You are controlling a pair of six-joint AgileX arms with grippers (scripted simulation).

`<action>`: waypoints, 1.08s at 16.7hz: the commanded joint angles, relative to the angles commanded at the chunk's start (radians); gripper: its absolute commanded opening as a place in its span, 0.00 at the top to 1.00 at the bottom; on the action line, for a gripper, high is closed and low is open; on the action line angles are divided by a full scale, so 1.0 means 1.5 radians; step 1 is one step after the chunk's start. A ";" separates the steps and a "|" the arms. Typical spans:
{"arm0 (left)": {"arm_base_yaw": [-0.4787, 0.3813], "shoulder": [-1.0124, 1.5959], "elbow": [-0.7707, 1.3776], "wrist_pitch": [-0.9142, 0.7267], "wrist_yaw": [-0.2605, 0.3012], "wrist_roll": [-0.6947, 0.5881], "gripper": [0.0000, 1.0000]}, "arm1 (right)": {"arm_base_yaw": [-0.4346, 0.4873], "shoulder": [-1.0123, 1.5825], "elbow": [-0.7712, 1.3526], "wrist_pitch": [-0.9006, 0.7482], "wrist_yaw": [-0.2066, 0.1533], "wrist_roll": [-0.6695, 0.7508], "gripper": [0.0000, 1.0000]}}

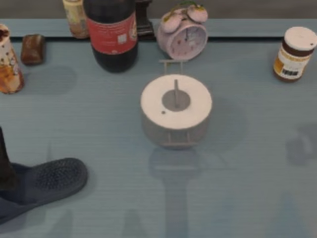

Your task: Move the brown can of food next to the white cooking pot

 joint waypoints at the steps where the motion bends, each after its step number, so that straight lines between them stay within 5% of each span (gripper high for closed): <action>1: 0.000 0.000 0.000 0.000 0.000 0.000 0.00 | -0.002 0.062 0.056 -0.037 -0.001 -0.010 0.00; 10: 0.000 0.000 0.000 0.000 0.000 0.000 0.00 | -0.005 0.645 0.636 -0.335 -0.031 -0.122 0.00; 18: 0.000 0.000 0.000 0.000 0.000 0.000 0.00 | 0.012 1.058 1.107 -0.489 -0.069 -0.220 0.00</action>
